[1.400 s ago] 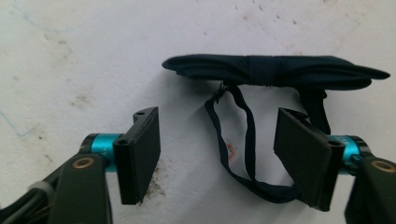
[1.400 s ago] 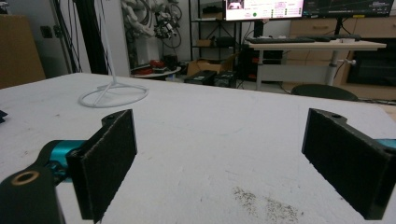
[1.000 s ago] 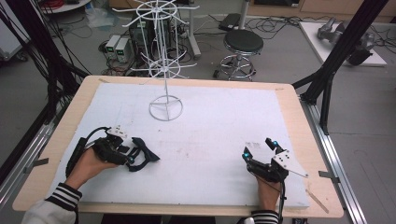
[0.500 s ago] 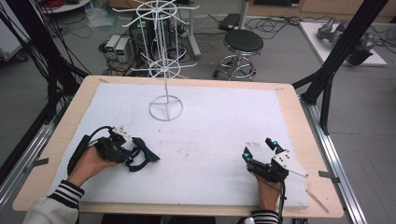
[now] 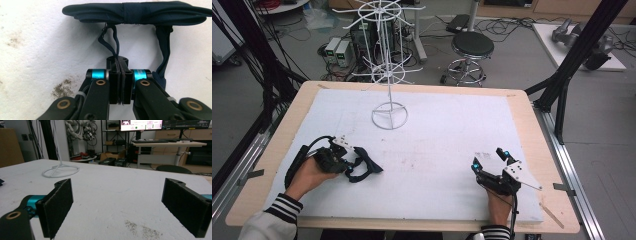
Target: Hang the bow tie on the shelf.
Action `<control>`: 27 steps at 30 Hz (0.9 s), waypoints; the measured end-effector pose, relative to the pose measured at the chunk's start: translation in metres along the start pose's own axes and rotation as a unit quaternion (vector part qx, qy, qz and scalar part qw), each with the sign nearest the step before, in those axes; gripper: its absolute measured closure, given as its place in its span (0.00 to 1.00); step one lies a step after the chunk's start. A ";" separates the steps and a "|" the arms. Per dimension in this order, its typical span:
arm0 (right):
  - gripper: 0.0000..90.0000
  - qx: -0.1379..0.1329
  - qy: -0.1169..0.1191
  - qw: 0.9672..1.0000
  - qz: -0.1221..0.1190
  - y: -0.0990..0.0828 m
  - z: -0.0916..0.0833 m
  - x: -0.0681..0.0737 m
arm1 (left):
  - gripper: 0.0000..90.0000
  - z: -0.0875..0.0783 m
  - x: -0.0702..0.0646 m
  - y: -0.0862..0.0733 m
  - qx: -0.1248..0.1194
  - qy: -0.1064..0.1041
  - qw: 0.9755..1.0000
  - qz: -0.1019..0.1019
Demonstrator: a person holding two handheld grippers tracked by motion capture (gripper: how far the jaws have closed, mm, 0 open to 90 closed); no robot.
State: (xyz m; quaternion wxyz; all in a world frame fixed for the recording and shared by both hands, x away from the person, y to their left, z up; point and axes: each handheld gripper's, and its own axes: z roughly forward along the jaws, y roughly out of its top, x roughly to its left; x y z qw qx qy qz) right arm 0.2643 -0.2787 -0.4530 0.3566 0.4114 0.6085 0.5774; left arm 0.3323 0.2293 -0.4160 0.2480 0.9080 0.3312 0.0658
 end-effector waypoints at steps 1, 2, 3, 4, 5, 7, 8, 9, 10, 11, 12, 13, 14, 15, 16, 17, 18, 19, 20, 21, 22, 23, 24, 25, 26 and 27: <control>0.10 0.000 0.000 1.000 0.000 0.000 0.000 0.000 | 0.98 0.000 0.000 0.000 -0.005 0.000 1.000 0.000; 0.10 0.000 0.000 1.000 0.000 0.000 0.000 0.000 | 0.98 -0.001 0.000 -0.001 -0.012 0.001 1.000 0.001; 0.10 0.000 0.000 1.000 0.000 0.000 0.000 0.000 | 0.98 -0.002 0.000 -0.001 -0.017 0.001 1.000 0.000; 0.10 0.000 0.001 1.000 0.000 0.000 0.000 0.000 | 0.98 -0.002 -0.001 -0.002 -0.023 0.003 1.000 0.002; 0.10 0.000 0.001 1.000 0.000 0.000 0.000 0.000 | 0.98 -0.003 -0.001 -0.002 -0.029 0.004 1.000 0.005; 0.10 -0.001 0.001 1.000 -0.001 0.000 0.000 0.000 | 0.98 -0.005 -0.001 -0.002 -0.046 0.006 0.999 0.005; 0.10 -0.001 0.001 1.000 0.000 0.000 0.000 0.000 | 0.98 -0.007 -0.001 -0.002 -0.052 0.008 0.999 0.011; 0.10 -0.001 0.001 1.000 0.000 0.000 0.000 0.000 | 0.98 -0.007 -0.001 -0.002 -0.059 0.009 0.998 0.009; 0.10 -0.001 0.001 1.000 0.000 0.000 0.000 0.000 | 0.98 -0.008 -0.001 -0.003 -0.067 0.009 0.998 0.011; 0.10 -0.001 0.001 1.000 -0.001 0.000 0.000 0.000 | 0.98 -0.010 -0.001 -0.003 -0.077 0.012 0.997 0.010; 0.10 -0.001 0.001 1.000 -0.001 0.000 0.000 0.000 | 0.98 -0.010 -0.001 -0.003 -0.082 0.012 0.996 0.011; 0.10 -0.001 0.001 1.000 0.000 0.000 0.000 0.000 | 0.98 -0.012 -0.001 -0.003 -0.088 0.016 0.996 0.014; 0.10 0.000 0.001 1.000 0.000 0.000 0.000 0.000 | 0.98 -0.012 -0.002 -0.003 -0.093 0.021 0.995 0.017; 0.10 0.000 0.001 1.000 0.000 0.000 0.000 0.000 | 0.98 -0.013 -0.002 -0.003 -0.101 0.022 0.995 0.018; 0.10 -0.001 0.001 1.000 -0.001 0.000 0.000 0.000 | 0.98 -0.014 -0.003 -0.004 -0.108 0.024 0.994 0.019; 0.10 -0.001 0.001 1.000 -0.001 0.000 0.000 0.000 | 0.98 -0.015 -0.003 -0.004 -0.115 0.027 0.993 0.022; 0.10 0.000 0.001 1.000 -0.001 0.000 0.000 0.000 | 0.98 -0.016 -0.003 -0.004 -0.121 0.026 0.992 0.023; 0.10 -0.001 0.001 1.000 -0.001 0.000 0.000 0.000 | 0.98 -0.016 -0.003 -0.004 -0.128 0.029 0.991 0.026; 0.10 -0.001 0.001 1.000 -0.001 0.000 0.000 0.000 | 0.98 -0.017 -0.003 -0.004 -0.135 0.029 0.990 0.025; 0.10 -0.001 0.000 1.000 -0.001 0.000 0.000 0.000 | 0.98 -0.018 -0.003 -0.004 -0.138 0.030 0.990 0.028; 0.10 0.000 0.000 1.000 -0.001 0.000 0.000 0.000 | 0.98 -0.018 -0.003 -0.004 -0.144 0.034 0.989 0.030; 0.10 -0.001 0.000 1.000 -0.001 0.000 0.000 0.000 | 0.98 -0.019 -0.003 -0.004 -0.152 0.034 0.987 0.030; 0.10 -0.001 0.000 1.000 -0.001 0.000 0.000 0.000 | 0.98 -0.020 -0.003 -0.004 -0.158 0.036 0.986 0.033; 0.10 -0.001 0.000 1.000 -0.001 0.000 0.000 0.000 | 0.98 -0.020 -0.003 -0.004 -0.163 0.038 0.985 0.032; 0.10 -0.001 0.000 1.000 -0.001 0.000 0.000 0.000 | 0.98 -0.022 -0.003 -0.004 -0.169 0.041 0.984 0.034; 0.10 0.000 0.001 1.000 0.001 0.000 0.000 0.001 | 0.98 -0.023 -0.003 -0.005 -0.176 0.042 0.983 0.033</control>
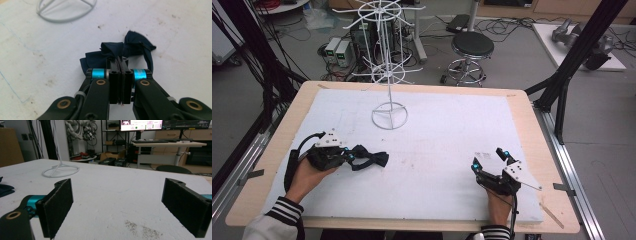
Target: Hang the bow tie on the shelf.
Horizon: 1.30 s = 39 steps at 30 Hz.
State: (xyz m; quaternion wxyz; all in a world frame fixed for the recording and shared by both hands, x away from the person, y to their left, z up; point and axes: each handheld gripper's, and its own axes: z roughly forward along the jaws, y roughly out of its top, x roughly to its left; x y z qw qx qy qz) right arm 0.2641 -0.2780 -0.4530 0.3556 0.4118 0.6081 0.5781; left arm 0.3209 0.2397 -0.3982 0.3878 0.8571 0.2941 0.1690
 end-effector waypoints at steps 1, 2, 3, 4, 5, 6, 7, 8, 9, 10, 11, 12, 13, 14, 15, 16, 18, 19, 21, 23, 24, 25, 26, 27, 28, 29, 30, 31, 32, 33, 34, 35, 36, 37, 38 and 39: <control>0.10 0.000 0.000 1.000 0.000 0.000 0.000 0.000 | 0.98 -0.001 0.000 0.000 -0.008 0.002 1.000 0.000; 0.10 0.000 0.000 1.000 0.000 0.000 0.000 0.000 | 0.98 -0.002 0.000 0.001 -0.014 0.006 1.000 0.000; 0.10 0.000 -0.001 1.000 0.000 0.000 0.000 0.000 | 0.98 -0.003 0.000 0.001 -0.019 0.010 1.000 0.004; 0.10 0.000 -0.001 1.000 0.000 0.000 0.000 0.000 | 0.98 -0.004 0.000 0.002 -0.027 0.014 1.000 0.004; 0.10 0.000 -0.001 1.000 0.000 0.000 0.000 0.000 | 0.98 -0.005 0.000 0.002 -0.036 0.017 0.999 0.007; 0.10 0.000 -0.001 1.000 0.000 0.000 0.000 0.000 | 0.98 -0.005 0.000 0.002 -0.042 0.018 0.999 0.006; 0.10 0.000 0.000 1.000 0.000 0.000 0.000 0.000 | 0.98 -0.006 0.000 0.003 -0.051 0.021 0.998 0.008; 0.10 0.000 -0.001 1.000 0.000 0.000 0.000 0.000 | 0.98 -0.007 0.000 0.004 -0.055 0.022 0.998 0.007; 0.10 0.000 -0.001 1.000 0.000 0.000 0.000 0.000 | 0.98 -0.008 0.000 0.004 -0.060 0.024 0.998 0.005; 0.10 0.000 -0.001 1.000 -0.001 0.000 0.000 0.000 | 0.98 -0.008 0.000 0.004 -0.065 0.027 0.998 0.003; 0.10 0.000 -0.001 1.000 -0.001 0.000 0.000 0.000 | 0.98 -0.009 0.000 0.005 -0.072 0.029 0.997 0.001; 0.10 0.000 -0.001 1.000 -0.001 0.000 0.000 0.000 | 0.98 -0.009 0.000 0.005 -0.078 0.030 0.997 0.002; 0.10 0.000 -0.001 1.000 -0.001 0.000 0.000 0.000 | 0.98 -0.010 0.001 0.006 -0.082 0.032 0.996 0.003; 0.10 0.000 -0.001 1.000 -0.001 0.000 0.000 0.000 | 0.98 -0.010 0.001 0.006 -0.088 0.034 0.995 0.003; 0.10 0.000 -0.001 1.000 -0.001 0.000 0.000 0.000 | 0.98 -0.011 0.001 0.007 -0.095 0.034 0.995 0.003; 0.10 0.000 -0.001 1.000 -0.001 0.000 0.000 0.000 | 0.98 -0.011 0.001 0.007 -0.099 0.035 0.994 0.003; 0.10 0.000 -0.001 1.000 -0.002 0.000 0.000 0.000 | 0.98 -0.013 0.001 0.008 -0.111 0.038 0.993 0.001; 0.10 0.000 -0.001 1.000 -0.002 0.000 0.000 0.000 | 0.98 -0.013 0.002 0.009 -0.116 0.039 0.992 0.002; 0.10 0.000 -0.001 1.000 -0.001 0.000 0.000 0.000 | 0.98 -0.015 0.003 0.011 -0.126 0.040 0.991 0.000; 0.10 -0.001 -0.001 1.000 -0.002 0.000 0.000 0.000 | 0.98 -0.016 0.003 0.012 -0.137 0.043 0.990 -0.004; 0.10 -0.001 -0.001 1.000 -0.002 0.000 0.000 0.000 | 0.98 -0.016 0.004 0.013 -0.141 0.043 0.989 -0.007; 0.10 0.000 0.000 1.000 0.001 0.000 0.000 0.000 | 0.98 -0.016 0.004 0.013 -0.145 0.044 0.988 -0.009; 0.10 0.000 -0.001 1.000 0.000 0.000 0.000 0.000 | 0.98 -0.017 0.005 0.015 -0.147 0.047 0.988 -0.010; 0.10 0.000 -0.001 1.000 0.000 0.000 0.000 0.000 | 0.98 -0.018 0.006 0.016 -0.150 0.047 0.988 -0.012; 0.10 0.000 -0.001 1.000 0.000 0.000 0.000 0.000 | 0.98 -0.018 0.007 0.017 -0.152 0.049 0.987 -0.012; 0.10 0.001 -0.001 1.000 0.000 0.000 0.000 0.000 | 0.98 -0.019 0.007 0.018 -0.155 0.050 0.987 -0.013; 0.10 -0.001 0.000 1.000 -0.002 0.000 0.000 0.000 | 0.98 -0.020 0.008 0.019 -0.158 0.050 0.986 -0.014; 0.10 0.000 0.000 1.000 0.000 0.000 0.000 0.000 | 0.98 -0.021 0.009 0.021 -0.160 0.051 0.986 -0.015; 0.10 0.000 0.000 1.000 0.001 0.000 0.000 0.000 | 0.98 -0.021 0.010 0.022 -0.162 0.051 0.985 -0.014; 0.10 -0.001 -0.001 1.000 -0.002 0.000 0.000 0.000 | 0.98 -0.022 0.010 0.024 -0.164 0.052 0.985 -0.016; 0.10 0.000 0.000 1.000 0.001 0.000 0.000 0.000 | 0.98 -0.023 0.011 0.026 -0.166 0.053 0.985 -0.015; 0.10 0.000 0.000 1.000 -0.001 0.000 0.000 0.000 | 0.98 -0.023 0.011 0.027 -0.167 0.052 0.984 -0.015; 0.10 0.000 0.000 1.000 -0.001 0.000 0.000 0.000 | 0.98 -0.024 0.011 0.029 -0.169 0.054 0.984 -0.014; 0.10 0.000 0.000 1.000 -0.001 0.000 0.000 0.000 | 0.98 -0.025 0.011 0.030 -0.170 0.054 0.984 -0.013; 0.10 0.001 0.000 1.000 0.000 0.000 0.000 0.000 | 0.98 -0.025 0.011 0.032 -0.173 0.055 0.983 -0.013; 0.10 0.000 0.000 1.000 -0.002 0.000 0.000 0.000 | 0.98 -0.026 0.011 0.034 -0.172 0.054 0.983 -0.013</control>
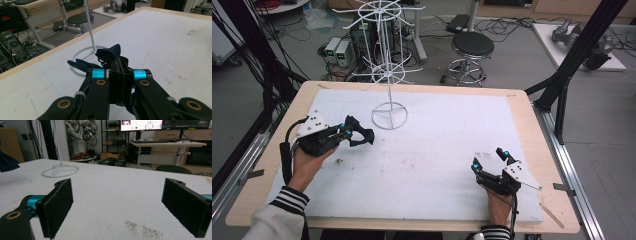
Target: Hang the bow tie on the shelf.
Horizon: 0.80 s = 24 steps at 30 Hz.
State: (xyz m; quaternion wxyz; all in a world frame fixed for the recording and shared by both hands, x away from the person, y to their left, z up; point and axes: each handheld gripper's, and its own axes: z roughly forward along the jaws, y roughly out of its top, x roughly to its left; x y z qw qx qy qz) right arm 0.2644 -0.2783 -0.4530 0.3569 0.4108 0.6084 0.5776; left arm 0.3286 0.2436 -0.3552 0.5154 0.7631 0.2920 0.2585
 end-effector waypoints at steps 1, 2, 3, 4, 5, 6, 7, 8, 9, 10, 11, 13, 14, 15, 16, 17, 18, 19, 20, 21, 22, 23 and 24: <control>0.10 0.001 0.000 1.000 0.002 0.000 0.000 0.000 | 0.98 0.000 0.000 0.001 0.000 0.001 1.000 0.002; 0.10 0.001 0.000 1.000 0.002 0.000 0.000 0.000 | 0.98 0.000 0.000 0.003 -0.003 0.000 1.000 0.001; 0.10 0.001 0.000 1.000 0.002 0.000 0.000 0.000 | 0.98 0.000 0.000 0.005 -0.003 0.000 1.000 0.002; 0.10 0.000 0.000 1.000 0.000 0.000 0.000 0.000 | 0.98 0.000 0.000 0.007 -0.003 0.000 1.000 0.003; 0.10 0.001 0.000 1.000 0.002 0.000 0.000 0.000 | 0.98 0.000 -0.001 0.008 -0.007 -0.001 1.000 0.001; 0.10 0.000 0.000 1.000 0.000 0.000 0.000 0.000 | 0.98 0.000 -0.002 0.010 -0.007 -0.003 1.000 0.003; 0.10 0.000 0.000 1.000 0.000 0.000 0.000 0.000 | 0.98 0.000 -0.003 0.011 -0.008 -0.004 1.000 0.004; 0.10 0.001 -0.001 1.000 0.002 0.000 0.000 0.000 | 0.98 0.001 -0.003 0.013 -0.009 -0.004 1.000 0.005; 0.10 0.001 0.000 1.000 0.002 0.000 0.000 0.001 | 0.98 0.001 -0.004 0.015 -0.012 -0.006 1.000 0.006; 0.10 0.001 0.000 1.000 0.002 0.000 0.000 0.001 | 0.98 0.001 -0.005 0.017 -0.012 -0.006 1.000 0.007; 0.10 0.001 0.001 1.000 0.002 0.000 0.000 0.000 | 0.98 0.002 -0.006 0.019 -0.014 -0.009 1.000 0.007; 0.10 0.000 0.000 1.000 0.000 0.000 0.000 0.000 | 0.98 0.002 -0.007 0.024 -0.017 -0.010 1.000 0.009; 0.10 0.001 0.000 1.000 0.001 0.000 0.000 0.000 | 0.98 0.003 -0.008 0.026 -0.016 -0.013 1.000 0.011; 0.10 0.001 0.000 1.000 0.001 0.000 0.000 0.000 | 0.98 0.003 -0.008 0.028 -0.017 -0.015 1.000 0.012; 0.10 0.000 0.000 1.000 -0.001 0.000 0.000 0.000 | 0.98 0.004 -0.009 0.030 -0.019 -0.017 1.000 0.013; 0.10 0.001 0.001 1.000 0.002 0.000 0.000 0.000 | 0.98 0.004 -0.009 0.033 -0.019 -0.021 0.999 0.014; 0.10 0.001 0.001 1.000 0.002 0.000 0.000 0.000 | 0.98 0.005 -0.010 0.035 -0.021 -0.025 0.999 0.014; 0.10 0.000 0.000 1.000 0.000 0.000 0.000 0.000 | 0.98 0.006 -0.010 0.037 -0.021 -0.027 0.999 0.015; 0.10 0.001 0.000 1.000 0.002 0.000 0.000 0.000 | 0.98 0.006 -0.010 0.038 -0.022 -0.029 0.999 0.015; 0.10 0.001 0.001 1.000 0.001 0.000 0.000 0.000 | 0.98 0.007 -0.010 0.040 -0.023 -0.033 0.999 0.014; 0.10 0.000 0.000 1.000 0.000 0.000 0.000 0.000 | 0.98 0.008 -0.010 0.041 -0.025 -0.036 0.999 0.013; 0.10 0.001 0.000 1.000 0.002 0.000 0.000 0.000 | 0.98 0.009 -0.011 0.042 -0.025 -0.039 0.999 0.013; 0.10 0.001 0.001 1.000 0.001 0.000 0.000 0.000 | 0.98 0.009 -0.010 0.043 -0.025 -0.042 0.999 0.015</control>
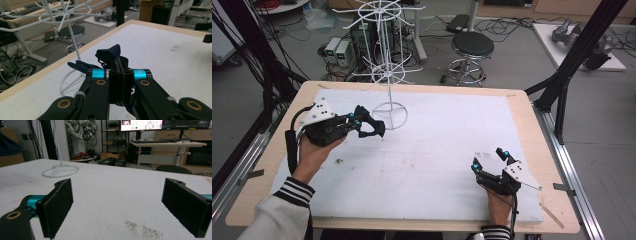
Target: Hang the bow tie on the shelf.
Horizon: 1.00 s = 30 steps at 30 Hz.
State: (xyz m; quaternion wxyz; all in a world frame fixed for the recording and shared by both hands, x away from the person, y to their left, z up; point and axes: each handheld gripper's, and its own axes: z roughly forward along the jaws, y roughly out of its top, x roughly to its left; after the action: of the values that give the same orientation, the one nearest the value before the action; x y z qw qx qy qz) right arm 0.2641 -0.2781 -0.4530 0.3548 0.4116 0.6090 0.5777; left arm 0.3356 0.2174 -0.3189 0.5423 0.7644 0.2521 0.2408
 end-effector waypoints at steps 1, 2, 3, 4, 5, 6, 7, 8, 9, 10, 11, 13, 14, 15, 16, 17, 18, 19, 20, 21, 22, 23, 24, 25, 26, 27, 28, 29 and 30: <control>0.10 -0.001 0.000 1.000 -0.001 0.000 0.000 0.000 | 0.98 0.001 0.000 0.000 -0.001 -0.003 1.000 -0.002; 0.10 0.000 0.000 1.000 0.000 0.000 0.000 0.000 | 0.98 0.001 0.000 0.001 -0.001 -0.007 1.000 -0.001; 0.10 0.000 0.000 1.000 0.000 0.000 0.000 0.000 | 0.98 0.002 0.000 0.002 -0.003 -0.011 1.000 -0.002; 0.10 -0.001 -0.001 1.000 -0.002 0.000 0.000 0.000 | 0.98 0.003 -0.001 0.003 -0.005 -0.016 1.000 -0.003; 0.10 0.000 0.000 1.000 0.000 0.000 0.000 0.000 | 0.98 0.004 0.000 0.004 -0.006 -0.021 1.000 -0.004; 0.10 0.000 0.000 1.000 0.000 0.000 0.000 0.000 | 0.98 0.005 0.000 0.005 -0.008 -0.027 1.000 -0.006; 0.10 -0.001 -0.001 1.000 -0.002 0.000 0.000 0.000 | 0.98 0.006 0.000 0.006 -0.008 -0.029 1.000 -0.004; 0.10 0.000 0.000 1.000 0.000 0.000 0.000 0.000 | 0.98 0.007 0.000 0.007 -0.013 -0.034 0.999 -0.009; 0.10 0.000 0.000 1.000 0.000 0.000 0.000 0.000 | 0.98 0.007 0.000 0.008 -0.014 -0.038 0.999 -0.009; 0.10 -0.001 -0.001 1.000 -0.002 0.000 0.000 0.000 | 0.98 0.008 0.000 0.009 -0.015 -0.040 0.999 -0.009; 0.10 -0.001 -0.001 1.000 -0.002 0.000 0.000 0.000 | 0.98 0.008 0.000 0.010 -0.014 -0.039 0.999 -0.007; 0.10 -0.001 -0.001 1.000 -0.002 0.000 0.000 0.000 | 0.98 0.009 -0.001 0.011 -0.015 -0.039 0.999 -0.007; 0.10 -0.001 0.000 1.000 -0.002 0.000 0.000 0.000 | 0.98 0.010 -0.001 0.011 -0.015 -0.039 0.999 -0.005; 0.10 0.000 0.000 1.000 0.000 0.000 0.000 0.000 | 0.98 0.009 -0.001 0.012 -0.015 -0.038 0.999 -0.005; 0.10 -0.001 0.000 1.000 -0.001 0.000 0.000 0.000 | 0.98 0.009 -0.001 0.013 -0.016 -0.038 0.999 -0.006; 0.10 -0.001 -0.001 1.000 -0.002 0.000 0.000 0.000 | 0.98 0.009 -0.001 0.013 -0.017 -0.037 0.999 -0.006; 0.10 0.000 0.000 1.000 0.001 0.000 0.000 0.000 | 0.98 0.009 0.000 0.014 -0.018 -0.037 0.999 -0.006; 0.10 -0.001 0.000 1.000 -0.002 0.000 0.000 0.000 | 0.98 0.008 0.000 0.016 -0.019 -0.036 0.999 -0.004; 0.10 -0.001 0.000 1.000 -0.002 0.000 0.000 0.000 | 0.98 0.007 0.000 0.017 -0.021 -0.035 0.999 -0.005; 0.10 -0.001 0.000 1.000 -0.002 0.000 0.000 0.000 | 0.98 0.006 0.001 0.019 -0.021 -0.034 0.999 -0.003; 0.10 -0.001 0.000 1.000 -0.002 0.000 0.000 0.000 | 0.98 0.006 0.002 0.020 -0.024 -0.033 0.999 -0.004; 0.10 -0.001 0.000 1.000 -0.002 0.000 0.000 0.000 | 0.98 0.005 0.002 0.022 -0.026 -0.032 0.999 -0.004; 0.10 0.000 0.000 1.000 0.000 0.000 0.000 0.000 | 0.98 0.005 0.003 0.023 -0.026 -0.031 0.999 -0.003; 0.10 -0.001 0.000 1.000 -0.002 0.000 0.000 0.000 | 0.98 0.004 0.004 0.026 -0.028 -0.029 0.999 -0.004; 0.10 -0.001 0.000 1.000 -0.002 0.000 0.000 0.000 | 0.98 0.003 0.005 0.028 -0.029 -0.028 0.999 -0.002; 0.10 0.000 0.000 1.000 0.000 0.000 0.000 0.000 | 0.98 0.003 0.006 0.030 -0.031 -0.027 0.999 -0.003; 0.10 -0.001 0.000 1.000 -0.002 0.000 0.000 0.000 | 0.98 0.003 0.007 0.031 -0.032 -0.026 0.999 -0.002; 0.10 -0.002 0.000 1.000 -0.001 0.000 0.000 0.000 | 0.98 0.002 0.008 0.034 -0.033 -0.024 0.999 -0.001; 0.10 0.000 0.000 1.000 0.000 0.000 0.000 0.000 | 0.98 0.002 0.009 0.036 -0.035 -0.024 0.999 -0.001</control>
State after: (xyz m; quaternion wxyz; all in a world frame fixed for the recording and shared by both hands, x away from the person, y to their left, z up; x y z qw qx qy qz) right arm 0.2641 -0.2782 -0.4530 0.3547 0.4116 0.6091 0.5777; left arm 0.3482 0.2113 -0.2841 0.5751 0.7501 0.2309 0.2309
